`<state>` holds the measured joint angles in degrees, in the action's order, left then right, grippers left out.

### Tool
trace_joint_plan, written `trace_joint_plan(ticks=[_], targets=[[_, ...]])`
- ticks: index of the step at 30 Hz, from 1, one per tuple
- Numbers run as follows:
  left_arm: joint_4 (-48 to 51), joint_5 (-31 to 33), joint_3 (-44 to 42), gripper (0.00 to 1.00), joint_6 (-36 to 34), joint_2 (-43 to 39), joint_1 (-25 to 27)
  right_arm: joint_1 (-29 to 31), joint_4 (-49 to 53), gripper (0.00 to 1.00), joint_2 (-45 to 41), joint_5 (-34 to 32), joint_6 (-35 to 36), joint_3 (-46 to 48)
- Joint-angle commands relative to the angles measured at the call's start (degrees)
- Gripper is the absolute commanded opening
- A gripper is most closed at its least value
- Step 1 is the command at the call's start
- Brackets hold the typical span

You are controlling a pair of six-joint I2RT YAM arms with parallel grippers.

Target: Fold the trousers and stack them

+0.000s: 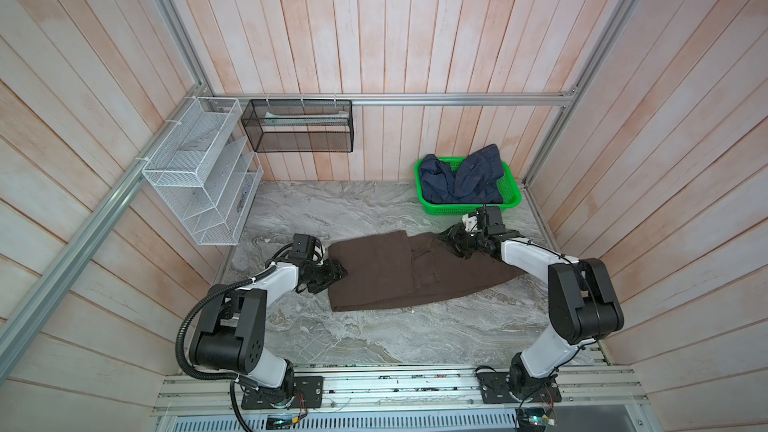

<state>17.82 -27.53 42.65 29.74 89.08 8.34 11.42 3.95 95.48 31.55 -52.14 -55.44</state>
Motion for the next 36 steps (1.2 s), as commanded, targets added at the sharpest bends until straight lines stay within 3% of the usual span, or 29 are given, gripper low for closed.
trace_joint_plan(ticks=[1,6,11,19,26,30,36], targets=[[-1.03,-3.67,-0.24,0.66,-2.03,3.94,0.01,-0.94,2.95,0.43,-2.74,-1.38,2.52,1.05],[-1.50,-5.50,-0.11,0.41,-3.14,5.97,0.01,-2.91,4.35,0.42,-5.66,-1.71,3.64,1.74],[0.64,-1.09,0.09,0.00,-2.67,2.16,-0.09,-5.79,7.30,0.42,-8.27,-2.40,5.93,1.51],[16.32,21.97,4.92,0.00,-3.33,-10.90,-6.14,-10.07,12.87,0.55,-10.75,-5.97,10.88,1.11],[27.36,34.23,11.55,0.00,-9.00,-14.16,-12.06,-11.42,15.97,0.57,-9.49,-9.18,13.97,0.60],[29.37,35.79,14.59,0.00,-10.91,-14.28,-13.08,-11.41,15.80,0.60,-7.56,-8.06,14.99,0.73],[28.49,27.83,16.91,0.00,-11.81,-13.52,-13.08,-10.50,13.66,0.70,-4.91,-4.29,17.38,1.24]])
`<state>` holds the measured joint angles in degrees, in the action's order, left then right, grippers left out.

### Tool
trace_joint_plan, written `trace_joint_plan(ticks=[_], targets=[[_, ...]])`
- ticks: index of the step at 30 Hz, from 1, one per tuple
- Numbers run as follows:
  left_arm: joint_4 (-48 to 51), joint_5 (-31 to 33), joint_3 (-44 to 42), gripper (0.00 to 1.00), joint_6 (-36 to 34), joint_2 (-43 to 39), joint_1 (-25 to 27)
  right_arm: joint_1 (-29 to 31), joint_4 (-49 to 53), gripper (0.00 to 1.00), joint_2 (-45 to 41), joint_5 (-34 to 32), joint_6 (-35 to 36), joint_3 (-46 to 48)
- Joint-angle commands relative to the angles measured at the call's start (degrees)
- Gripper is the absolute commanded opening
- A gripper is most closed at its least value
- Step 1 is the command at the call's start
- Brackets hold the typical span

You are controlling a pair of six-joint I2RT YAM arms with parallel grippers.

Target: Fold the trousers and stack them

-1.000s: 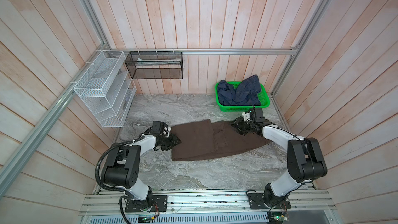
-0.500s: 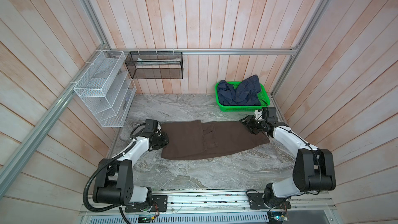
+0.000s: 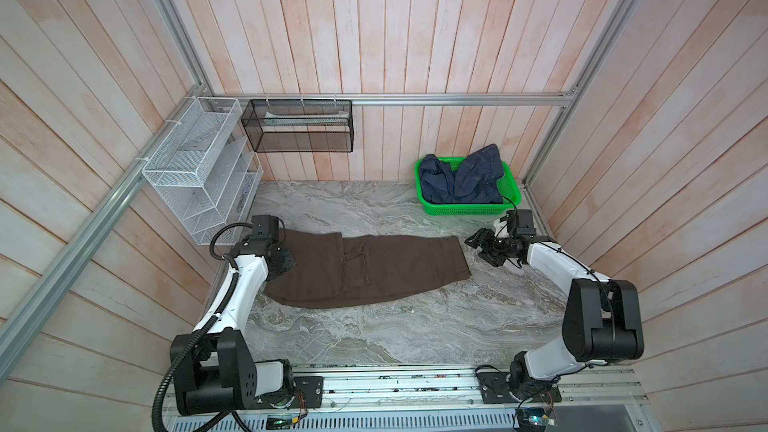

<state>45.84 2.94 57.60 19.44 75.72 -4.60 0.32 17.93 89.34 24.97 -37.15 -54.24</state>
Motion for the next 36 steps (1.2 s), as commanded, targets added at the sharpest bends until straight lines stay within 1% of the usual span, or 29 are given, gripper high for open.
trace_joint_plan(ticks=[1,5,9,11,12,14,16,22,24,29,36], targets=[[0.47,-3.88,2.30,0.00,-1.61,-0.06,-0.14,1.02,-0.61,0.70,1.88,3.20,2.87,-0.16],[0.80,-8.92,4.01,0.00,-1.00,-0.49,0.65,3.00,-0.72,0.71,5.54,4.69,5.04,-1.47],[2.28,-10.52,7.38,0.00,0.55,-0.75,4.34,4.10,-0.80,0.71,9.03,4.13,5.77,-1.53],[2.58,-11.70,8.87,0.00,1.73,-0.84,6.45,4.42,-1.70,0.69,9.90,3.94,6.08,-0.92],[2.56,-12.08,9.70,0.00,2.35,-0.84,7.74,4.59,-1.61,0.67,10.53,3.31,6.36,-0.83],[2.55,-12.26,11.18,0.00,3.68,-0.71,10.22,4.96,-1.61,0.53,11.41,2.77,6.90,-0.43],[2.45,-12.13,12.79,0.00,4.85,0.08,13.03,5.12,-2.16,0.42,12.08,2.76,7.00,0.39],[-0.13,-11.86,15.57,0.00,8.00,4.67,22.80,5.81,-3.76,0.20,13.15,3.75,7.93,2.11],[-1.31,-11.73,16.19,0.00,8.97,6.20,25.75,6.20,-3.75,0.14,13.23,3.61,8.30,2.50],[-4.33,-11.79,18.60,0.00,11.10,11.12,32.19,7.71,-4.27,0.07,13.15,4.10,8.67,3.47],[-6.97,-12.67,25.45,0.00,12.87,20.40,39.69,10.36,-6.48,0.05,12.62,6.18,7.32,5.52]])
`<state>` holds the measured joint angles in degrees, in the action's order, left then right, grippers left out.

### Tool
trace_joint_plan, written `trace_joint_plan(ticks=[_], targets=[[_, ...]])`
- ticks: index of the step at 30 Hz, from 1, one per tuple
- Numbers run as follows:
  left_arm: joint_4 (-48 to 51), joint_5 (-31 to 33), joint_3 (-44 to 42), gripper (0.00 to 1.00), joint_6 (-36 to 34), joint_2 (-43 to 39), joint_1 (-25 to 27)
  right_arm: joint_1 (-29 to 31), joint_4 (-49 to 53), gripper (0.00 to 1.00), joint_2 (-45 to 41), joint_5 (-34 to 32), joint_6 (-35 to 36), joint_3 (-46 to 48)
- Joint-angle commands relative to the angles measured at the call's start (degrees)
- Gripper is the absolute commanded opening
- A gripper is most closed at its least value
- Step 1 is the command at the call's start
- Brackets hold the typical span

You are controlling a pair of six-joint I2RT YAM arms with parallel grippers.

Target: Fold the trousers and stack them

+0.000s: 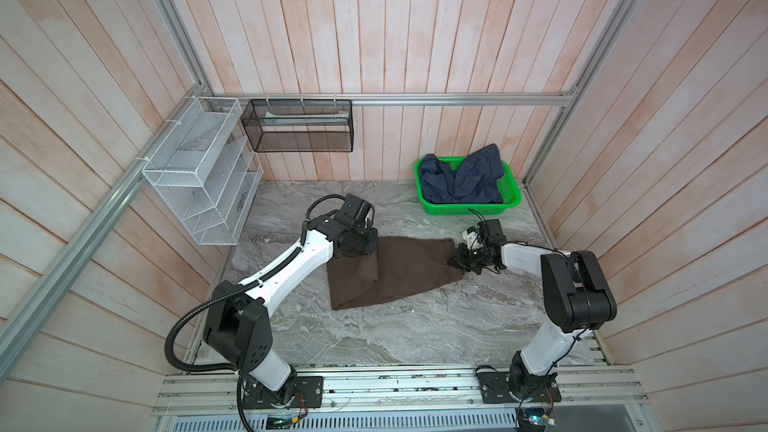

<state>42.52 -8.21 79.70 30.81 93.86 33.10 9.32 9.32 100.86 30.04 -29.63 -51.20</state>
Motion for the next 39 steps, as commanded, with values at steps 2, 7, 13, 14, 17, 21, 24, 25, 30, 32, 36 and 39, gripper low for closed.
trace_joint_plan(ticks=[2,7,13,14,17,21,24,25,30,32,36,39], targets=[[-4.06,-1.85,5.96,0.00,1.97,5.30,3.95,1.41,1.42,0.05,0.93,1.79,-0.67,3.07],[-4.08,-3.14,14.07,0.00,2.43,13.86,8.29,1.72,-0.37,0.05,0.94,3.61,-1.66,4.16],[-2.67,-4.67,23.46,0.00,2.58,22.58,11.66,1.89,-1.32,0.05,0.32,4.66,-2.19,4.79],[-2.54,-4.69,24.54,0.00,2.72,23.60,11.93,1.91,-1.37,0.05,0.22,4.86,-2.19,4.88],[-2.65,-5.81,27.69,0.00,3.03,26.70,12.83,1.85,-1.52,0.05,0.09,5.30,-2.36,5.01],[-0.75,-6.24,32.76,0.00,2.94,31.18,14.04,1.84,-1.76,0.05,-0.29,5.47,-2.45,5.10],[-0.73,-6.53,34.96,0.00,3.37,33.55,14.38,1.85,-1.78,0.05,-0.53,5.63,-2.45,5.15],[-0.39,-6.32,35.78,0.00,3.51,34.34,14.39,1.88,-1.76,0.05,-0.73,5.61,-2.45,5.23],[0.49,-5.61,38.91,0.00,3.69,37.29,14.37,1.86,-1.55,0.08,-1.65,5.61,-2.45,5.41],[0.65,-5.92,39.96,0.00,3.82,38.15,14.36,1.84,-1.37,0.09,-2.18,5.45,-2.45,5.32],[0.36,-6.50,41.40,0.01,4.09,38.93,14.36,1.75,-0.41,0.16,-3.54,4.51,-2.45,5.02],[0.30,-6.41,42.23,0.00,4.09,38.89,14.39,1.41,0.52,0.21,-5.21,3.45,-2.45,4.69]])
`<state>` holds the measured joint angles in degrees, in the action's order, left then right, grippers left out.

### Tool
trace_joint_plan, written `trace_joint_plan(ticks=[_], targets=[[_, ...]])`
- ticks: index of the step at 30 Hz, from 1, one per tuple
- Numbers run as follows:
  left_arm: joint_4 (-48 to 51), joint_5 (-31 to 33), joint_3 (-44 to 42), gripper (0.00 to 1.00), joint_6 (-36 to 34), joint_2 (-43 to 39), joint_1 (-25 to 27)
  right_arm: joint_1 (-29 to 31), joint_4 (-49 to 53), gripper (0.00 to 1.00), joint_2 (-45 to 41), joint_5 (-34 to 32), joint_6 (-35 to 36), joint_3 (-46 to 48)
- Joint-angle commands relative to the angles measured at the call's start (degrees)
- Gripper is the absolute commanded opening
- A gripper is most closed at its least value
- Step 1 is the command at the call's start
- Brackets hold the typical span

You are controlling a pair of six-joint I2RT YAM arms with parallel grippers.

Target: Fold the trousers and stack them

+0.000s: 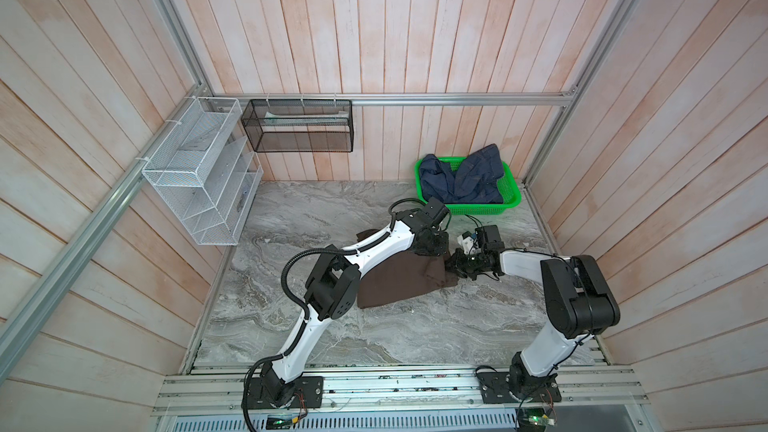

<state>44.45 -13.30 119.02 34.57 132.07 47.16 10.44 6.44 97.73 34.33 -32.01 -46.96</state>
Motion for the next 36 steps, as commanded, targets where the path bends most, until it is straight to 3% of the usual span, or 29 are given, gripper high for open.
trace_joint_plan(ticks=[1,8,12,15,23,29,36], targets=[[-1.67,-1.45,3.26,0.00,0.33,0.71,0.27,0.20,3.70,0.21,-2.66,-1.34,-0.03,0.17],[-1.04,-2.64,5.82,0.04,0.37,2.52,0.22,0.01,5.08,0.26,-2.99,-1.81,0.37,-0.65],[-1.11,-3.03,6.49,0.21,0.59,2.29,0.05,-0.63,6.48,0.41,-4.77,-2.76,0.11,-1.09],[-0.01,-2.04,6.80,0.34,-0.22,0.78,-0.13,-2.42,9.75,0.51,-9.27,-7.26,0.02,-2.26],[-1.12,2.45,-1.32,0.60,-2.30,-11.97,-0.66,-6.12,18.27,0.56,-19.42,-16.13,1.43,-8.12],[-8.22,4.29,-20.95,0.62,-1.16,-24.93,-3.87,-3.36,16.27,0.54,-17.66,-10.11,0.87,-10.06],[-23.16,-5.22,-44.05,0.57,0.79,-29.88,-15.27,1.17,6.48,0.38,-7.70,-1.42,-1.87,-7.63]])
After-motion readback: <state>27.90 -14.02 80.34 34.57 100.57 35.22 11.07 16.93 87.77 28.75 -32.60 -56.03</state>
